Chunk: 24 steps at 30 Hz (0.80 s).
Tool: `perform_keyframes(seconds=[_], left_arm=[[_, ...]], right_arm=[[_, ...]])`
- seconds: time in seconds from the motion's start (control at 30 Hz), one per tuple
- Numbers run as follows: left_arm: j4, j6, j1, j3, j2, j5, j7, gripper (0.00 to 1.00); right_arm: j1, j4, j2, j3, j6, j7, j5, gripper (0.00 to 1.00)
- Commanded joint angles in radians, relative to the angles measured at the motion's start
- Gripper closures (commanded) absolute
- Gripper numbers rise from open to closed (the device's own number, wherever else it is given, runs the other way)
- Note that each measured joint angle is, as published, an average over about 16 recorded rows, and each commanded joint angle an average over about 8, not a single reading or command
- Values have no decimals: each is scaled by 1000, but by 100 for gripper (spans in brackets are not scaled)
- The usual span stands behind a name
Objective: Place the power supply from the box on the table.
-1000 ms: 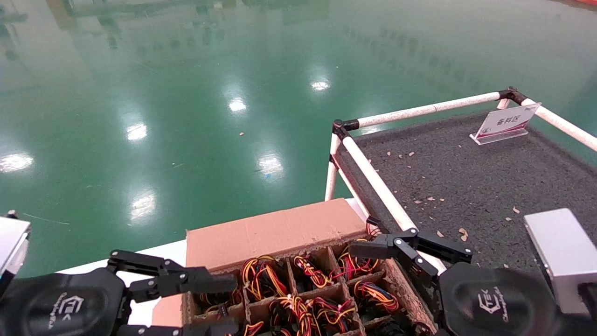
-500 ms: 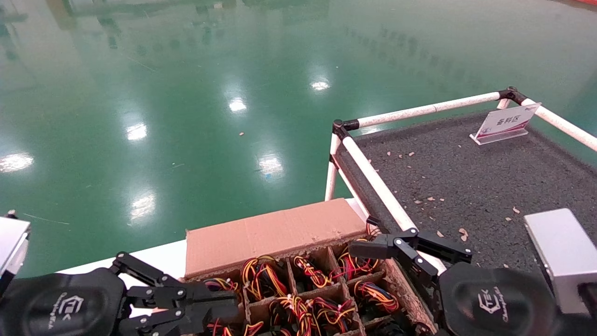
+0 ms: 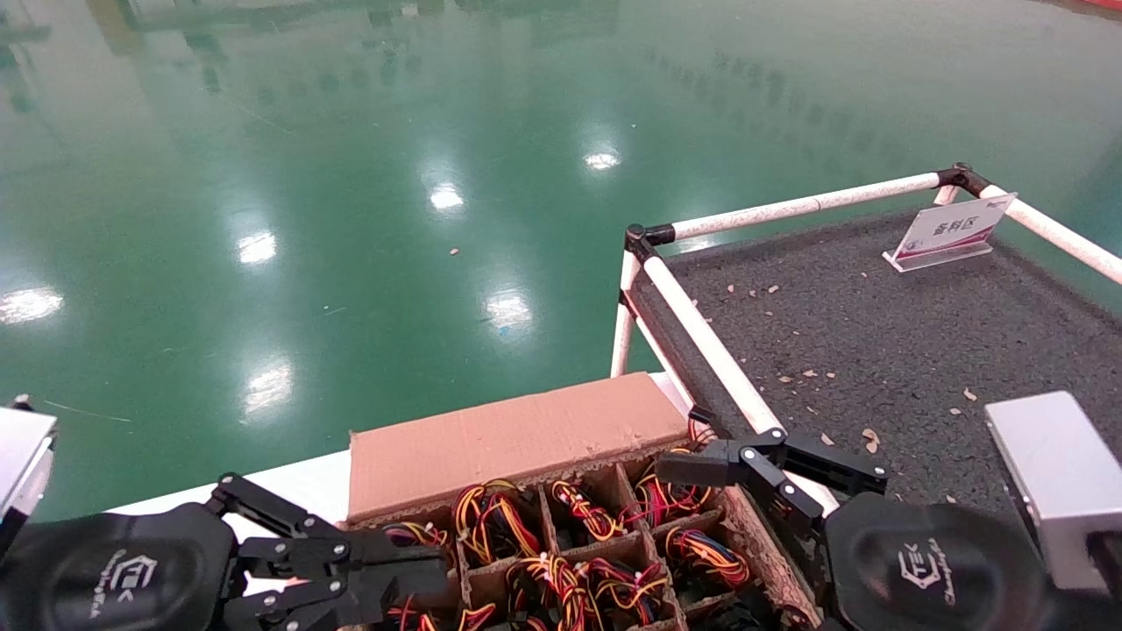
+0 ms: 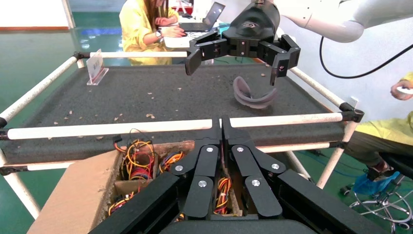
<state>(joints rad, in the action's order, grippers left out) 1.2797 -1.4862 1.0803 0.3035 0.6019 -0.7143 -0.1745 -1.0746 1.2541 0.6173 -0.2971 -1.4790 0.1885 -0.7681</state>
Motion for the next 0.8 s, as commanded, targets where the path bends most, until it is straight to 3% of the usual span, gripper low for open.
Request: perform_keyframes(seconds=[0.03,0.33,0.8], left_arm=[[0,0,0,0,0,0,0,0],[0,0,0,1,0,0,0,0],[-1,0,1,1,0,1,1,0]], right_arm=[[3,-3,2,-3,7,3,-6,0],[-41,-147,31,-71,20,-33,-166,0],[-212,-395,149,-193,31,-126,-433,0]])
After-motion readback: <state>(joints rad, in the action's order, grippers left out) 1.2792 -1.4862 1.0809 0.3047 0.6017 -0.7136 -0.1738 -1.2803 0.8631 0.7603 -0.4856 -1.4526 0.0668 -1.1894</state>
